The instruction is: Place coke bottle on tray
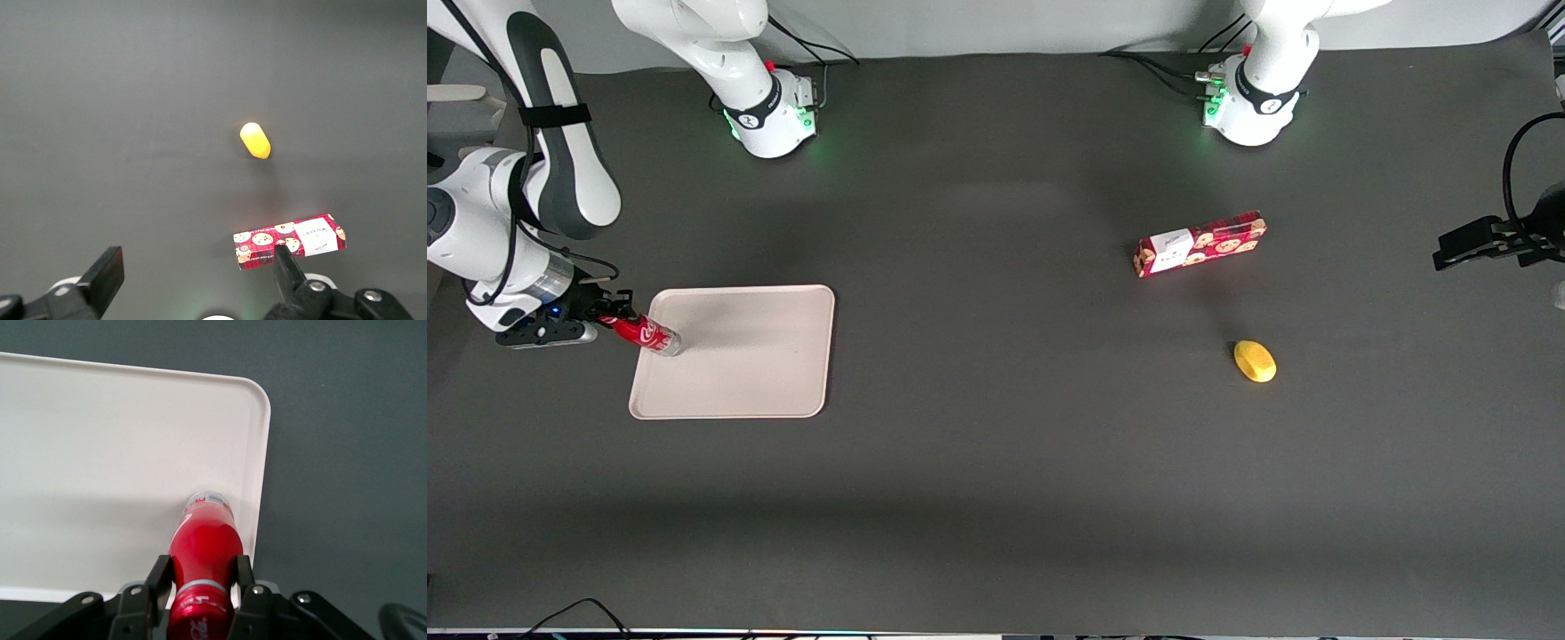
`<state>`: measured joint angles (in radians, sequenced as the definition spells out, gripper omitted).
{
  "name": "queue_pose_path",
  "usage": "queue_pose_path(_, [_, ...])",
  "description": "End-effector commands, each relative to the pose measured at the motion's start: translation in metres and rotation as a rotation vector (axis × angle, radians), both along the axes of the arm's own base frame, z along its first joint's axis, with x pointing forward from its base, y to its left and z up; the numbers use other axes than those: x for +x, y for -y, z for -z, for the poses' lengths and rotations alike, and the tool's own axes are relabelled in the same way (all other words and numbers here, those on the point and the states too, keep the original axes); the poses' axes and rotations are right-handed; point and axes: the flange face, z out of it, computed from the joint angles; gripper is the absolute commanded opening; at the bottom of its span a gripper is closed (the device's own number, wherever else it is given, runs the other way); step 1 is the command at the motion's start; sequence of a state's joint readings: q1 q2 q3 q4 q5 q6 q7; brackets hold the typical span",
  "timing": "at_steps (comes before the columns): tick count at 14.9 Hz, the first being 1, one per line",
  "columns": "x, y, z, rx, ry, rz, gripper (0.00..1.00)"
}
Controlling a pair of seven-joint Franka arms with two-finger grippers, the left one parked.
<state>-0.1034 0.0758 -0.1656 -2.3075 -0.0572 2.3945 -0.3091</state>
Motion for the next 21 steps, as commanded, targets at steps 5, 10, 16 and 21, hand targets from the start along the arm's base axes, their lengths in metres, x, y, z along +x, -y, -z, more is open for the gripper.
queue_pose_path(5, [0.007,0.001,0.004,-0.013,0.011,-0.046,0.39])
queue_pose_path(10, [0.008,0.005,-0.012,-0.017,0.036,-0.036,1.0])
queue_pose_path(16, [0.019,-0.016,-0.118,-0.009,0.098,-0.022,1.0])
queue_pose_path(21, [0.043,-0.073,-0.229,-0.003,0.03,0.063,1.0])
